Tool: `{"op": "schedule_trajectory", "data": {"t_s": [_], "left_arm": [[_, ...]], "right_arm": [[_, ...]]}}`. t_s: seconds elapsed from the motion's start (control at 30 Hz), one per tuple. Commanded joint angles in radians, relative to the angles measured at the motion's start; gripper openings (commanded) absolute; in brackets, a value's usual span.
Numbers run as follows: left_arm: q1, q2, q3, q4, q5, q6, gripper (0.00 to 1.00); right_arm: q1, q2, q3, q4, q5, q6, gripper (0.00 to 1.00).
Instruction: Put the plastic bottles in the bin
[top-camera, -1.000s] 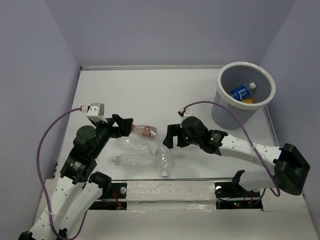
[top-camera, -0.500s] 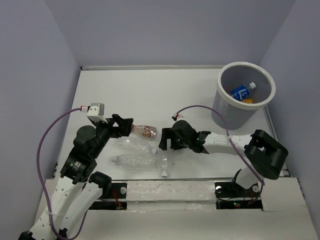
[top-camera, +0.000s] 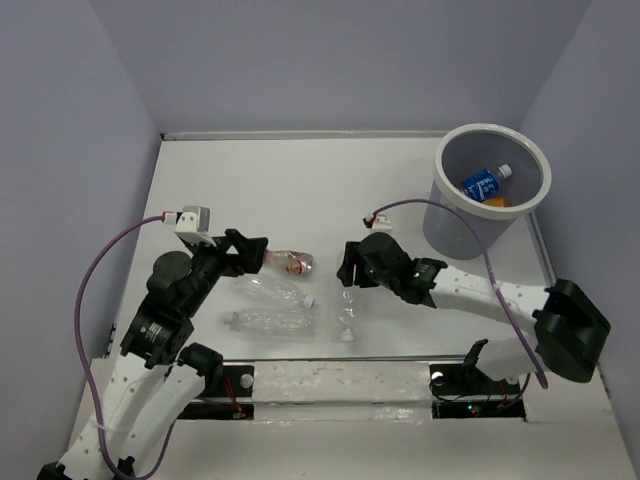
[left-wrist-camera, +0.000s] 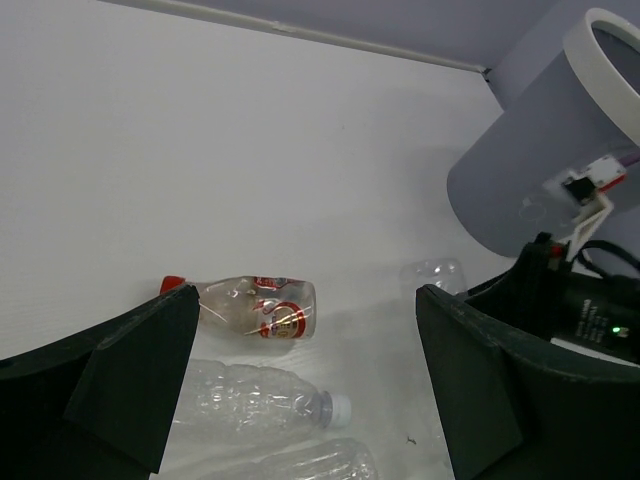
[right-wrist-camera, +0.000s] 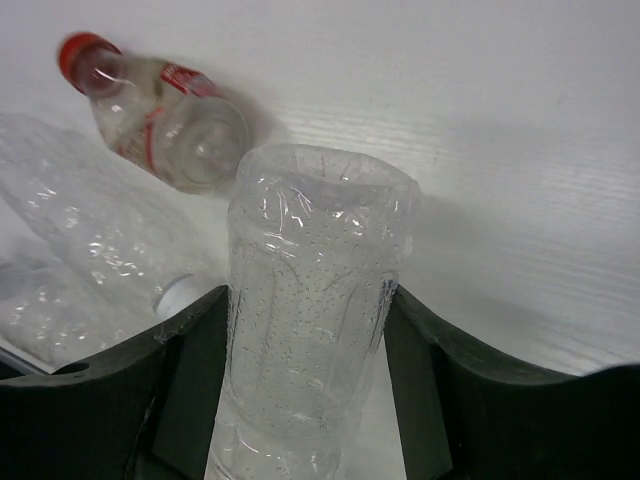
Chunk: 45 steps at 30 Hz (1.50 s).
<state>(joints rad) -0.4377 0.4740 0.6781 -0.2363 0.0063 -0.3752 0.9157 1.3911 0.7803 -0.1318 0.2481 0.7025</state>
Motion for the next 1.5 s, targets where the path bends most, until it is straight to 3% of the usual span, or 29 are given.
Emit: {"op": "schedule_trajectory", "data": {"t_s": [0.0,0.07,0.2,0.37,0.43,0.53,0.77,0.83,0.87,0.9,0.93,0.97,1.07,1.1,1.17,1.27,1.3,1.37,1.47], "left_arm": [[-0.004,0.000,-0.014,0.034,0.038,0.007,0.99],[-0.004,-0.002,-0.015,0.034,0.043,0.007,0.99],[-0.003,-0.009,-0.015,0.037,0.046,0.007,0.99],[-0.003,-0.008,-0.015,0.037,0.055,0.009,0.99],[-0.003,-0.015,-0.015,0.040,0.055,0.007,0.99],[-0.002,-0.024,-0.018,0.040,0.058,0.005,0.99],[-0.003,-0.031,-0.023,0.040,0.073,0.002,0.99],[-0.003,-0.025,-0.023,0.042,0.084,0.001,0.99],[-0.004,-0.021,-0.025,0.043,0.095,0.001,0.99],[-0.003,-0.020,-0.023,0.045,0.100,0.002,0.99],[-0.003,-0.017,-0.022,0.043,0.100,0.004,0.99],[-0.003,-0.017,-0.020,0.042,0.100,0.007,0.99],[-0.003,-0.034,-0.018,0.035,0.068,0.004,0.99],[-0.003,-0.053,-0.015,0.028,0.049,0.001,0.98],[-0.003,-0.075,-0.014,0.015,0.006,-0.016,0.98],[-0.001,-0.116,-0.008,-0.014,-0.148,-0.051,0.98],[0.001,-0.126,-0.005,-0.020,-0.172,-0.059,0.97],[0.002,-0.152,0.000,-0.035,-0.212,-0.074,0.96],[0.005,-0.186,0.001,-0.049,-0.278,-0.097,0.95]], "right_arm": [[-0.018,-0.245,0.208,-0.169,0.257,-0.164,0.46],[-0.049,-0.360,0.288,-0.196,0.321,-0.282,0.45],[-0.176,-0.415,0.521,-0.138,0.526,-0.477,0.40],[-0.443,-0.350,0.643,0.226,0.596,-0.779,0.39],[-0.548,-0.290,0.657,0.436,0.614,-0.930,0.40],[-0.665,-0.200,0.636,0.597,0.582,-1.052,0.40],[-0.727,-0.153,0.484,0.642,0.574,-1.035,0.40],[-0.738,-0.139,0.445,0.663,0.586,-1.046,0.51],[-0.738,-0.135,0.441,0.655,0.585,-1.049,0.61],[-0.738,-0.133,0.445,0.628,0.586,-1.040,0.79],[-0.738,-0.138,0.461,0.567,0.585,-1.002,0.86],[-0.738,-0.148,0.506,0.422,0.544,-0.910,0.89],[-0.718,-0.196,0.589,0.200,0.357,-0.768,0.91],[-0.698,-0.204,0.614,0.084,0.204,-0.743,0.82],[-0.658,-0.192,0.663,-0.003,0.046,-0.707,0.70],[-0.539,-0.109,0.738,-0.165,-0.169,-0.706,0.65],[-0.513,-0.089,0.728,-0.184,-0.215,-0.707,0.55],[-0.436,-0.037,0.686,-0.196,-0.361,-0.674,0.51],[-0.356,0.023,0.607,-0.172,-0.461,-0.649,0.43]]}}
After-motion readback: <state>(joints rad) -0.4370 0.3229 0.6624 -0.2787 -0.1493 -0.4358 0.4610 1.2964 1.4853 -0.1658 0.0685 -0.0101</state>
